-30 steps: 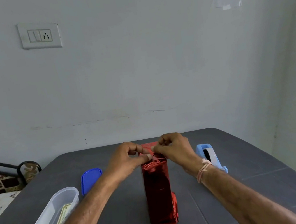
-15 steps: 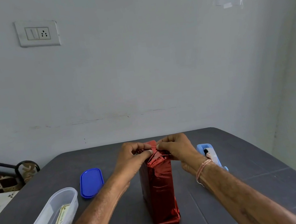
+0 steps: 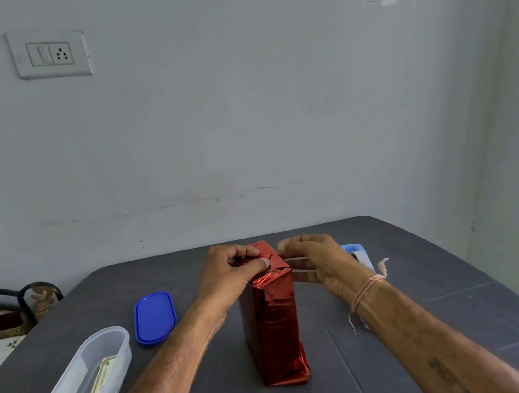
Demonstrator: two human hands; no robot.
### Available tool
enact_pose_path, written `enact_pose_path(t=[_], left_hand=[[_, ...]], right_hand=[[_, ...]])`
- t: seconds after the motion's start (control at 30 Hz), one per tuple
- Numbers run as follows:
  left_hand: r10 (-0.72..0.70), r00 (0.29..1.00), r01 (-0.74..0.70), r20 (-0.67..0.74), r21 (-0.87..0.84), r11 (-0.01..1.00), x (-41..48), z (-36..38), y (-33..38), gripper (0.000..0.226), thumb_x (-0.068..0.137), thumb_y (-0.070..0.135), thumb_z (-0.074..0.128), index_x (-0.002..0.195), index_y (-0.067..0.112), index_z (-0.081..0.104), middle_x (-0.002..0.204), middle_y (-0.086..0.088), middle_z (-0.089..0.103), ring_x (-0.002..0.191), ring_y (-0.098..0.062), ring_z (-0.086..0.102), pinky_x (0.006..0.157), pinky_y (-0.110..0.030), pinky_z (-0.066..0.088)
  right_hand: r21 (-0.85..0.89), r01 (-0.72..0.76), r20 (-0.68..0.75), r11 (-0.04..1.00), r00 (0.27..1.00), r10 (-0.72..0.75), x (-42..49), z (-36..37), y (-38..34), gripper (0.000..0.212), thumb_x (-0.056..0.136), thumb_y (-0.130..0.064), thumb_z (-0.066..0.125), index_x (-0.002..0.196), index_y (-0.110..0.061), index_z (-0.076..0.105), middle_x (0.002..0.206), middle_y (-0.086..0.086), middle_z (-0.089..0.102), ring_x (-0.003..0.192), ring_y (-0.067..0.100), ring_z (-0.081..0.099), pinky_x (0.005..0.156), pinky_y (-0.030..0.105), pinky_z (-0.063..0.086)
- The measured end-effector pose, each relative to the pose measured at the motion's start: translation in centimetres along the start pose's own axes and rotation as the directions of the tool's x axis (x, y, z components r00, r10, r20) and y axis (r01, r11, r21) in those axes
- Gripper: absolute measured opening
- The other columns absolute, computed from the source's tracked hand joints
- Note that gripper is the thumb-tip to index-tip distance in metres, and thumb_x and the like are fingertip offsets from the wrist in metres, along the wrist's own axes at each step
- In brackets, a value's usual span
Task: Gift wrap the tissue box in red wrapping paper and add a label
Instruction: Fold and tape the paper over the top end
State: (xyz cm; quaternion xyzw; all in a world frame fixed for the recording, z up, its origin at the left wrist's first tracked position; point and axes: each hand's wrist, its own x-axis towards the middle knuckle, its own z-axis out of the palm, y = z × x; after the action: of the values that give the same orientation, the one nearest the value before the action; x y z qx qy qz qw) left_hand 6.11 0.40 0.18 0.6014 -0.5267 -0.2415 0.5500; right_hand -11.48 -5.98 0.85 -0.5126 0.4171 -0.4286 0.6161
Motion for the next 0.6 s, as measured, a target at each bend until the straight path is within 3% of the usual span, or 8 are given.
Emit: enact_pose_path(t=[0.1, 0.17, 0.23, 0.3, 0.37, 0.43, 0.5, 0.6], left_hand=[[-0.001, 1.000, 0.001, -0.006, 0.002, 1.000, -0.1, 0.0, 0.1, 0.018, 0.074, 0.026, 0.091, 0.088, 0.024, 0.080, 0.100, 0.012, 0.069, 0.096, -0.005, 0.062, 0.080, -0.025, 0.049], [0.005, 1.000, -0.005, 0.002, -0.012, 1.000, -0.1, 0.1, -0.1, 0.018, 0.075, 0.024, 0.090, 0.089, 0.022, 0.080, 0.098, 0.016, 0.067, 0.096, -0.004, 0.061, 0.084, -0.026, 0.051], [0.022, 1.000, -0.021, 0.003, -0.030, 0.999, -0.2, 0.1, -0.1, 0.018, 0.075, 0.022, 0.090, 0.090, 0.020, 0.080, 0.097, 0.017, 0.068, 0.094, -0.004, 0.062, 0.086, -0.026, 0.051], [0.031, 1.000, -0.030, 0.007, -0.040, 0.999, 0.1, 0.1, -0.4, 0.018, 0.075, 0.022, 0.090, 0.089, 0.021, 0.080, 0.097, 0.016, 0.070, 0.095, -0.006, 0.063, 0.088, -0.029, 0.052], [0.033, 0.999, -0.032, 0.013, -0.036, 0.999, 0.2, 0.2, -0.7, 0.018, 0.075, 0.024, 0.090, 0.089, 0.022, 0.080, 0.098, 0.013, 0.071, 0.097, -0.009, 0.064, 0.089, -0.032, 0.053], [0.034, 0.999, -0.033, 0.016, -0.032, 0.999, 0.3, 0.3, -0.9, 0.018, 0.074, 0.026, 0.091, 0.088, 0.023, 0.080, 0.100, 0.010, 0.072, 0.099, -0.012, 0.065, 0.090, -0.034, 0.054], [0.028, 1.000, -0.028, 0.007, -0.026, 0.999, 0.5, 0.4, -1.1, 0.019, 0.073, 0.028, 0.092, 0.088, 0.025, 0.080, 0.103, 0.008, 0.072, 0.102, -0.014, 0.065, 0.091, -0.036, 0.056], [0.025, 1.000, -0.025, 0.001, -0.018, 1.000, 0.4, 0.3, -1.1, 0.019, 0.073, 0.030, 0.091, 0.088, 0.026, 0.079, 0.107, 0.007, 0.069, 0.102, -0.013, 0.064, 0.088, -0.033, 0.055]], right_hand=[[0.039, 0.017, -0.052, 0.999, 0.999, -0.015, 0.0, -2.5, 0.4, 0.016, 0.091, -0.013, 0.076, 0.103, -0.003, 0.072, 0.098, 0.014, 0.074, 0.090, 0.027, 0.075, 0.067, 0.035, 0.062], [-0.031, 0.057, -0.133, 0.998, 0.989, -0.060, 0.0, -5.1, 0.8, 0.016, 0.092, -0.017, 0.075, 0.101, -0.004, 0.072, 0.093, 0.012, 0.072, 0.086, 0.025, 0.073, 0.067, 0.033, 0.062], [-0.225, 0.084, -0.290, 0.971, 0.945, -0.149, 0.2, -8.1, 1.4, 0.014, 0.092, -0.020, 0.076, 0.097, -0.007, 0.075, 0.091, 0.012, 0.073, 0.078, 0.019, 0.068, 0.071, 0.036, 0.060], [-0.461, -0.006, -0.440, 0.887, 0.870, -0.223, 0.6, -11.3, 2.2, 0.016, 0.091, -0.025, 0.075, 0.095, -0.010, 0.078, 0.094, 0.011, 0.075, 0.077, 0.015, 0.065, 0.079, 0.040, 0.059], [-0.514, -0.141, -0.498, 0.846, 0.852, -0.161, 0.7, -13.8, 3.1, 0.031, 0.092, -0.029, 0.073, 0.106, -0.001, 0.076, 0.105, 0.017, 0.071, 0.090, 0.023, 0.066, 0.081, 0.042, 0.057], [-0.438, -0.254, -0.497, 0.862, 0.868, 0.003, 0.8, -15.3, 4.0, 0.039, 0.094, -0.030, 0.072, 0.112, 0.005, 0.069, 0.116, 0.024, 0.066, 0.104, 0.032, 0.065, 0.081, 0.042, 0.057], [-0.372, -0.322, -0.455, 0.871, 0.881, 0.131, 0.7, -15.6, 4.3, 0.037, 0.095, -0.030, 0.072, 0.111, 0.002, 0.063, 0.122, 0.018, 0.063, 0.107, 0.030, 0.063, 0.079, 0.039, 0.059], [-0.313, -0.343, -0.422, 0.886, 0.886, 0.194, 0.9, -15.5, 4.4, 0.043, 0.094, -0.029, 0.074, 0.120, 0.002, 0.058, 0.126, 0.018, 0.060, 0.101, 0.030, 0.066, 0.062, 0.033, 0.062]])
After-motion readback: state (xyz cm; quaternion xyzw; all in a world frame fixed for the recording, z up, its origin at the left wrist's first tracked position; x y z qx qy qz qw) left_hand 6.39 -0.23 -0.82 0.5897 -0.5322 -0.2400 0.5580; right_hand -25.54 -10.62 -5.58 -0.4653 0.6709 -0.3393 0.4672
